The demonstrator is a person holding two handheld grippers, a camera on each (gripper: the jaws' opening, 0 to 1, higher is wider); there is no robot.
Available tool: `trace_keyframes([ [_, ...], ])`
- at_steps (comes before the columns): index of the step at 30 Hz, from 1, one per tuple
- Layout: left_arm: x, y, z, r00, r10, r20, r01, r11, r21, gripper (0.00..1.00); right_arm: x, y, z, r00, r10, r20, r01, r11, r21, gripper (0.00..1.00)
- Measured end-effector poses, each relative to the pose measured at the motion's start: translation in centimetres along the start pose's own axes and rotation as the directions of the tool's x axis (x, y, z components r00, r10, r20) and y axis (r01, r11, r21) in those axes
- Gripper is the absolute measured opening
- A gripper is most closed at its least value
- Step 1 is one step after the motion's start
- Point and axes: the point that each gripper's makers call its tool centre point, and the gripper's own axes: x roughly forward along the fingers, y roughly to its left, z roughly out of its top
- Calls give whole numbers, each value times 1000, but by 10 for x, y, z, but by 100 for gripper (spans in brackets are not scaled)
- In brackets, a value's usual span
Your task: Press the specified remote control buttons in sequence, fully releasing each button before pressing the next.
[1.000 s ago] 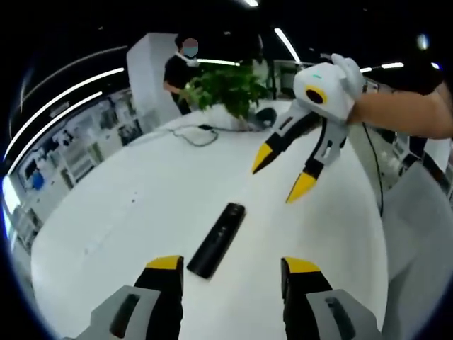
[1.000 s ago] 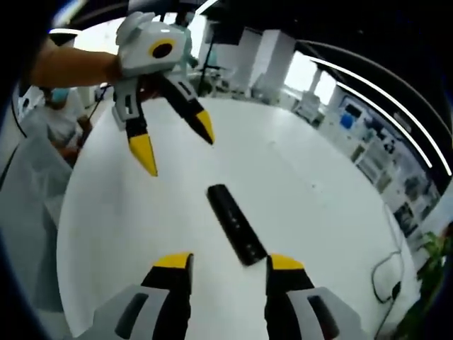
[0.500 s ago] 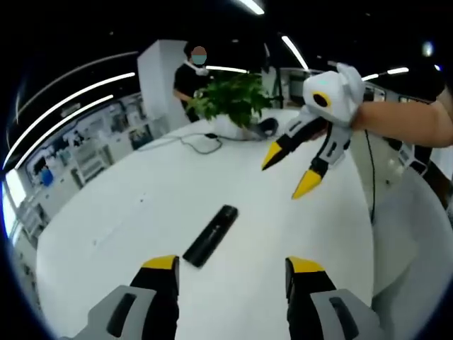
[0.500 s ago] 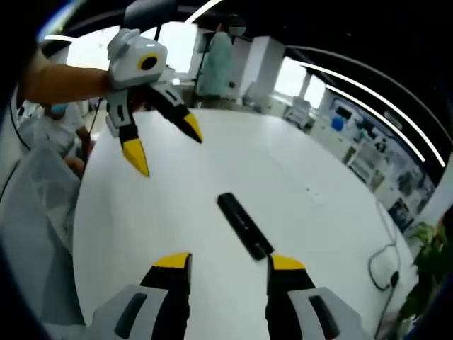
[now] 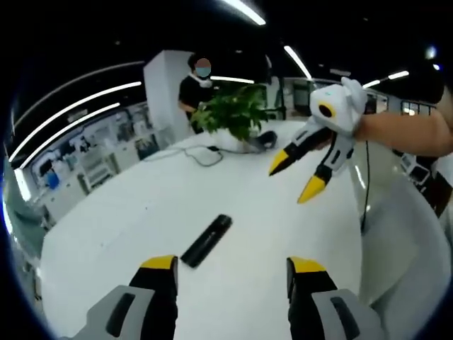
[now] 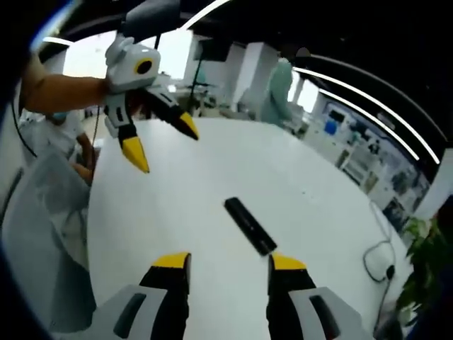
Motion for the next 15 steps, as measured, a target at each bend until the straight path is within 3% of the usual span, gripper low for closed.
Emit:
trace_keyframes([
  [15, -21, -12, -11, 999, 26, 24, -25, 999, -41, 65, -17, 17, -4, 1000, -12, 26, 11, 1000, 20, 46],
])
